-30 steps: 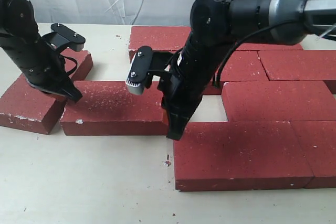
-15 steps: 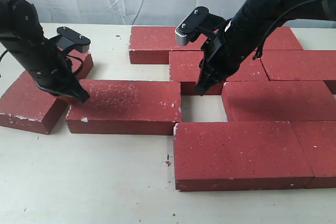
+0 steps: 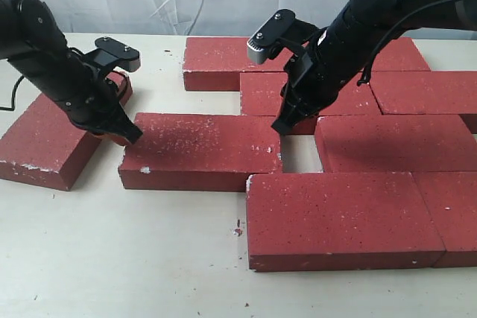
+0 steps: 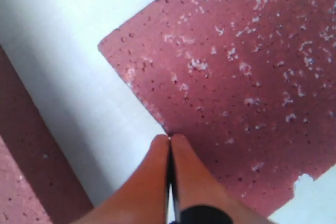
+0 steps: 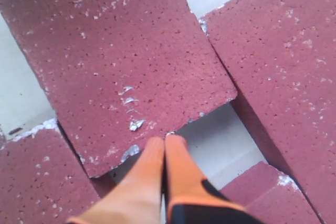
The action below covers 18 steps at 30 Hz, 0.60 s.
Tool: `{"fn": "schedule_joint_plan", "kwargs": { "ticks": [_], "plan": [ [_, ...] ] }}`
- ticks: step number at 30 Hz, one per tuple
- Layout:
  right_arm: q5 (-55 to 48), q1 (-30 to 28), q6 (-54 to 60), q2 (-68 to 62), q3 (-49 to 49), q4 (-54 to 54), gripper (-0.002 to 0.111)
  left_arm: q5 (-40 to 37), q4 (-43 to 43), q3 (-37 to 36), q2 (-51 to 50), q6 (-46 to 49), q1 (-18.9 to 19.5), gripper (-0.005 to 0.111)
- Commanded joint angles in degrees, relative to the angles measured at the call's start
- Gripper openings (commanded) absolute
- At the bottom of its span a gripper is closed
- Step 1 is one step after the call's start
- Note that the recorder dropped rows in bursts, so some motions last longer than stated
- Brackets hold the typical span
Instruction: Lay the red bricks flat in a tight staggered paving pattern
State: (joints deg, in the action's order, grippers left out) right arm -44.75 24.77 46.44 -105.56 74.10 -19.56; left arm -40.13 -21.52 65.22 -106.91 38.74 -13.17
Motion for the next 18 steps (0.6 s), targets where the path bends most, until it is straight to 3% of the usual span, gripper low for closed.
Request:
{"fn": "schedule_joint_plan", "kwargs": {
  "ticks": [1,7,18],
  "plan": [
    [0.4,-0.3,-0.1,0.0,-0.1,-0.1,-0.001,-2.5,2.2,0.9,2.8,-2.8,1.3,0.0],
    [0.8,-0.3,-0.1,0.0,-0.1,-0.1,-0.001,-2.7,3.7,0.9,3.7,-7.3,4.0,0.0],
    [1.8,-0.3,-0.1,0.0,-0.1,-0.4,-0.001,3.0,1.7,0.9,-2.0,-6.8,3.2,0.0]
  ]
}}
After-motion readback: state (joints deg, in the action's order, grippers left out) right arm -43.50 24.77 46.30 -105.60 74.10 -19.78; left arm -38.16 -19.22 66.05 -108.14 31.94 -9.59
